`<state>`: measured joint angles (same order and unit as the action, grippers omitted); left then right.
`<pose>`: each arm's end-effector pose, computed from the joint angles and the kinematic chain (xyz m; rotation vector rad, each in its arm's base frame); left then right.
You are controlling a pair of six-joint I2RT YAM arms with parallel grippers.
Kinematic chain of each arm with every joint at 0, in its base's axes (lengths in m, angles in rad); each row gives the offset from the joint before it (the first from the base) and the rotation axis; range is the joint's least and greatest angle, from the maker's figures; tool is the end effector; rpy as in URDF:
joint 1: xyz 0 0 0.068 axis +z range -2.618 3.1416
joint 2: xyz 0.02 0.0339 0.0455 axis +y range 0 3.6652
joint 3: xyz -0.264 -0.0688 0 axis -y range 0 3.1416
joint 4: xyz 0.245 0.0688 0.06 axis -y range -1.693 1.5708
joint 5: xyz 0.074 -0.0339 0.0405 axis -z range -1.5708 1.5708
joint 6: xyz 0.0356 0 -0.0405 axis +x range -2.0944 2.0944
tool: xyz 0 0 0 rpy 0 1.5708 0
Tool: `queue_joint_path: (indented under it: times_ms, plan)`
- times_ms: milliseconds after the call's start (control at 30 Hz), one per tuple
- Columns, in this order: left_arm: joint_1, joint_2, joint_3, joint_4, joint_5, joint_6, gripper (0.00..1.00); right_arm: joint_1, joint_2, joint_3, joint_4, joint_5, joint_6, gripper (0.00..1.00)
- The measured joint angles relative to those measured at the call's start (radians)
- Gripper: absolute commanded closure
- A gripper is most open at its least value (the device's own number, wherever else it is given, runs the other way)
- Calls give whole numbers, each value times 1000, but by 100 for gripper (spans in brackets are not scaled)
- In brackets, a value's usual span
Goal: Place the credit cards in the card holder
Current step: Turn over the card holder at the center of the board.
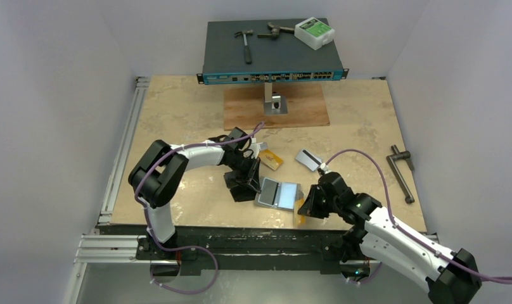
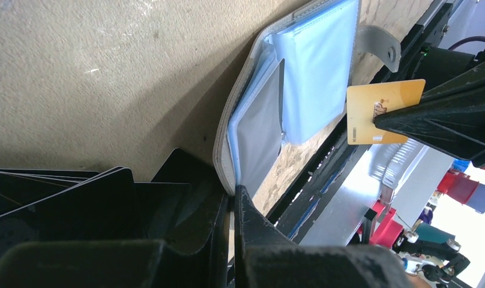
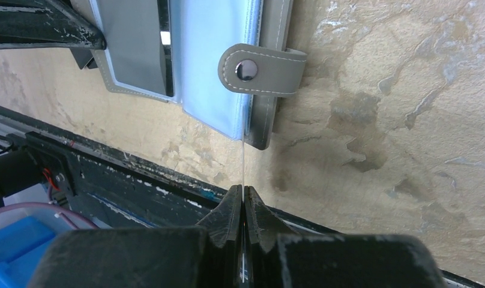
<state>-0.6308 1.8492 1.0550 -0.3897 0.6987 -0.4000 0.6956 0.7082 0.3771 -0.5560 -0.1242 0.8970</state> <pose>0.2653 -0.2221 0.1409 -0.5360 -2.8385 1.1915 0.1044 0.0929 0.1776 0.2073 2.6321 0.7861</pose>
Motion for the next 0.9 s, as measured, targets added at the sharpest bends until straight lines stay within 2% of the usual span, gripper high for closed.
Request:
queue_joint_path:
  times_ms: [900]
  plan:
    - [0, -8, 2, -1, 0, 1, 98, 0, 51, -21, 26, -2, -4, 100]
